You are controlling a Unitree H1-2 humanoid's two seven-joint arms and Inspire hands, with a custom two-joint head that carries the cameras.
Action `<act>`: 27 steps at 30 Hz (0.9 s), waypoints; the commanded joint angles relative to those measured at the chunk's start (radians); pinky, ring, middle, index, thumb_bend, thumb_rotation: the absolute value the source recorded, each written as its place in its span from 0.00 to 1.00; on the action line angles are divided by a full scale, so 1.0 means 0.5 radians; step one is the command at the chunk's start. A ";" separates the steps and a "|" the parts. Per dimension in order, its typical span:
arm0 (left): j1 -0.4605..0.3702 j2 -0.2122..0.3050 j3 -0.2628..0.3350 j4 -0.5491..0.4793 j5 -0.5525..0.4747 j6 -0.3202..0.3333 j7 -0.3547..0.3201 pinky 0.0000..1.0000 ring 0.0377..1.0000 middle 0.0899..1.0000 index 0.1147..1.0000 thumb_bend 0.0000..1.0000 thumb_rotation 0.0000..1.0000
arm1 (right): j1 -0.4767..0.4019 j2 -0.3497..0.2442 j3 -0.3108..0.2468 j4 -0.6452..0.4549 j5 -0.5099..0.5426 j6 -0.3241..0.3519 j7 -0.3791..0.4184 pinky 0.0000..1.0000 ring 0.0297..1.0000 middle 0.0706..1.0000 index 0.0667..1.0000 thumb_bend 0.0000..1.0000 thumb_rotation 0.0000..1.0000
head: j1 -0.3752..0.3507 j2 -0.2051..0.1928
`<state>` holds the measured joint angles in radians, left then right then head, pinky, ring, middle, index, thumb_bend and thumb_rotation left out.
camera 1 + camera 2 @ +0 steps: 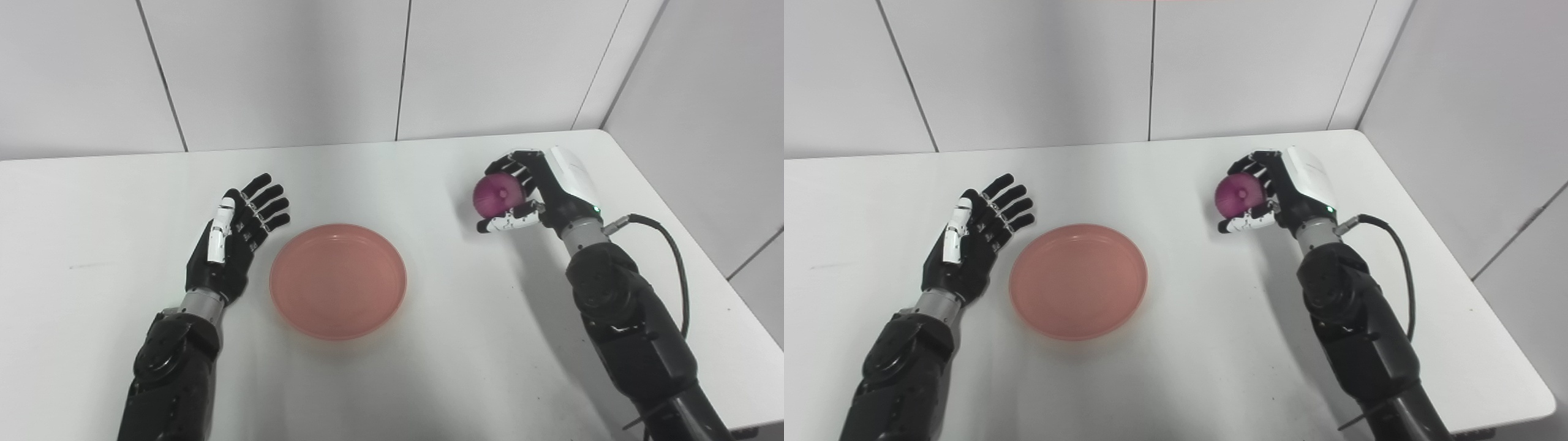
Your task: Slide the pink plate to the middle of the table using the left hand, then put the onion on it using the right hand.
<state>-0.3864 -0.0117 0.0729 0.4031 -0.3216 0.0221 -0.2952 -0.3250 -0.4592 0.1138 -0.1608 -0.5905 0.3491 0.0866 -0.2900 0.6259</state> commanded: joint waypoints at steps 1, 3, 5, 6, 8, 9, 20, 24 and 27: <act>0.017 -0.012 -0.016 0.005 0.024 0.059 0.035 0.78 0.80 0.79 0.77 0.38 1.00 | -0.109 0.004 -0.009 -0.088 -0.026 -0.019 0.004 0.45 0.48 0.51 0.45 0.52 0.13 | 0.007 -0.001; 0.024 -0.017 -0.023 -0.015 0.025 0.064 0.043 0.77 0.79 0.79 0.76 0.38 0.99 | -0.120 0.019 -0.001 -0.098 -0.029 -0.031 0.027 0.45 0.49 0.52 0.45 0.52 0.13 | 0.017 0.000; 0.026 -0.017 -0.027 -0.019 0.026 0.061 0.047 0.77 0.80 0.79 0.76 0.38 1.00 | -0.131 0.029 0.011 -0.099 -0.045 -0.054 0.037 0.45 0.49 0.52 0.45 0.51 0.13 | 0.019 0.000; 0.025 -0.016 -0.028 -0.015 0.026 0.058 0.048 0.77 0.79 0.79 0.76 0.38 0.99 | -0.137 0.035 0.017 -0.099 -0.055 -0.062 0.038 0.46 0.48 0.51 0.45 0.52 0.13 | 0.019 0.000; 0.025 -0.016 -0.030 -0.016 0.030 0.063 0.059 0.77 0.80 0.79 0.76 0.38 0.99 | -0.150 0.061 0.033 -0.101 -0.073 -0.072 0.033 0.45 0.48 0.51 0.45 0.52 0.13 | 0.023 0.002; 0.028 -0.017 -0.033 -0.028 0.032 0.072 0.064 0.77 0.80 0.79 0.76 0.38 0.99 | -0.155 0.072 0.039 -0.104 -0.079 -0.067 0.033 0.45 0.48 0.51 0.45 0.52 0.13 | 0.023 0.002; 0.035 -0.022 -0.052 -0.061 0.034 0.096 0.086 0.77 0.80 0.79 0.76 0.38 1.00 | -0.186 0.166 0.099 -0.136 -0.118 -0.079 0.065 0.38 0.43 0.48 0.45 0.52 0.13 | 0.057 0.001; 0.030 -0.017 -0.062 -0.038 0.032 0.078 0.079 0.77 0.80 0.79 0.77 0.38 1.00 | -0.198 0.196 0.132 -0.154 -0.148 -0.070 0.088 0.37 0.42 0.47 0.45 0.52 0.13 | 0.069 0.000; 0.033 -0.020 -0.069 -0.052 0.034 0.085 0.089 0.77 0.80 0.79 0.77 0.38 0.99 | -0.205 0.210 0.156 -0.155 -0.152 -0.095 0.097 0.36 0.42 0.48 0.45 0.52 0.13 | 0.076 -0.001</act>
<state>-0.3737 -0.0156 0.0447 0.3706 -0.3210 0.0447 -0.2573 -0.3747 -0.3538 0.1971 -0.1969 -0.6574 0.3484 0.1445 -0.2531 0.6259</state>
